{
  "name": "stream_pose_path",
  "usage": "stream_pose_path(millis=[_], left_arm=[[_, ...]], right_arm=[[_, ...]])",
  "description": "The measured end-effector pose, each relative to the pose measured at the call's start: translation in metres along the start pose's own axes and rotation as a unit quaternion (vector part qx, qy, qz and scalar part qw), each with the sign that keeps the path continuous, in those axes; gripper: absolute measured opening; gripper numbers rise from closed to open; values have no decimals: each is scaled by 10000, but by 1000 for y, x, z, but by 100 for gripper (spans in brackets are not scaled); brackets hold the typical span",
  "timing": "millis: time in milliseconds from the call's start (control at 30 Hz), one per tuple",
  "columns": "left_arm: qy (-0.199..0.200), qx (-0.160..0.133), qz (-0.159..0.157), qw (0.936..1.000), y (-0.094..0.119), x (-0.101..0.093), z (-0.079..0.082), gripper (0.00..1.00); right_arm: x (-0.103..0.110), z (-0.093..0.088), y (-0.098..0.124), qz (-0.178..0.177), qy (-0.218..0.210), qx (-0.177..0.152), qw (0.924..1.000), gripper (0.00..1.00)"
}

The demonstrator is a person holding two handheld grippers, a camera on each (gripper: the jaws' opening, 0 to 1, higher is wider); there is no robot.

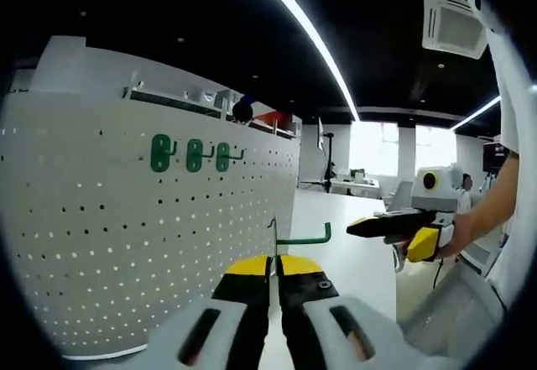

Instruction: Insert the hook assembly into the mounting plate slot until the hook locks in place.

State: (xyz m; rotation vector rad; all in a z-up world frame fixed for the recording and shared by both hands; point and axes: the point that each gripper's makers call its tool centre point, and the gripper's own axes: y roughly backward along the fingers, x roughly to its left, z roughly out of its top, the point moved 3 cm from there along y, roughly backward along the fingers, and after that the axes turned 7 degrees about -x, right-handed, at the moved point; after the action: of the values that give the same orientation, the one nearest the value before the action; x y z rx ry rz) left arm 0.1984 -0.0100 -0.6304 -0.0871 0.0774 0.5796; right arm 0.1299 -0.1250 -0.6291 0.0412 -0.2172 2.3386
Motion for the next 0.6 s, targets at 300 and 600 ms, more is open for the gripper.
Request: stream_pose_path(millis=[300, 600], left_arm=[[-24, -25, 77, 10000, 2, -1, 1, 2], [-48, -71, 242, 9997, 2, 0, 2, 2]], right_arm=[[5, 4, -22, 108, -157, -126, 9997, 53], [12, 3, -39, 224, -281, -174, 9992, 49]])
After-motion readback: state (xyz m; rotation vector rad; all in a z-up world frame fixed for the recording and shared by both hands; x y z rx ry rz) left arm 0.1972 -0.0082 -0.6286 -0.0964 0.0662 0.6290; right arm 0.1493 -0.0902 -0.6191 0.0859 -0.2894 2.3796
